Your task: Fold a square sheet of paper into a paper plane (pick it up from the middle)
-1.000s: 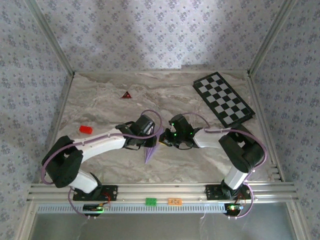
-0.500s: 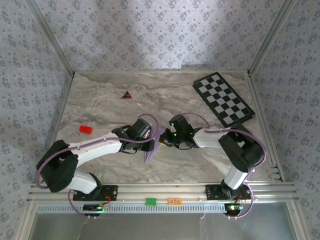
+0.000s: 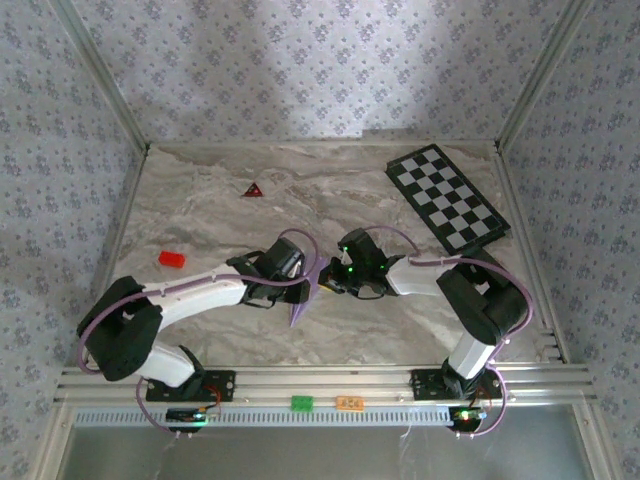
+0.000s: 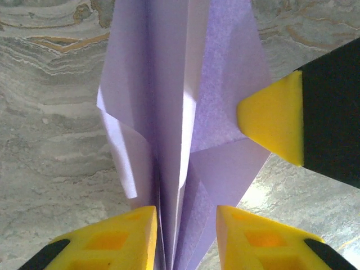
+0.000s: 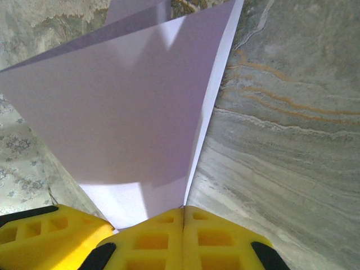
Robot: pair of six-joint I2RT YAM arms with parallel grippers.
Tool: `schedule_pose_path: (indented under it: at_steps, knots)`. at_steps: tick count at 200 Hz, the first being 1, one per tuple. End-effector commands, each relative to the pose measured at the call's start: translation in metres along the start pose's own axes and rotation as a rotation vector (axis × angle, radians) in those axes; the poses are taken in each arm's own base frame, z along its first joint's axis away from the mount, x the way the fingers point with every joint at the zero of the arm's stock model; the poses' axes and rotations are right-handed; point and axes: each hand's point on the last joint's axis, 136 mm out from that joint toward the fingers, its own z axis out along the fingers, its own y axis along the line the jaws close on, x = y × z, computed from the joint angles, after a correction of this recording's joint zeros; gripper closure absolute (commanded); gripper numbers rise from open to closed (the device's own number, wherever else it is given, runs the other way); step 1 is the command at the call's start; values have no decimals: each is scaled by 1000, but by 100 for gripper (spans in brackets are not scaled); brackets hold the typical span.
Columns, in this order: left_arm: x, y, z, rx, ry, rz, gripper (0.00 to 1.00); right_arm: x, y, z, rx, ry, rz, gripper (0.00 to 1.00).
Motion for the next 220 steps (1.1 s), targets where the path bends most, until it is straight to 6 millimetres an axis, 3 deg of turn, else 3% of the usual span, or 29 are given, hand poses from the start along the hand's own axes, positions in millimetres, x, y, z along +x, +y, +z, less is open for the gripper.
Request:
schedule_pose_path:
  at_steps: [1,220]
  knots:
    - [3,-6,5,18,20,28,66,-2,3,-1,-2,6,-7,96]
    - [10,-4,27,-34,97,59,78,-4,2,-3,-14,5,6,95]
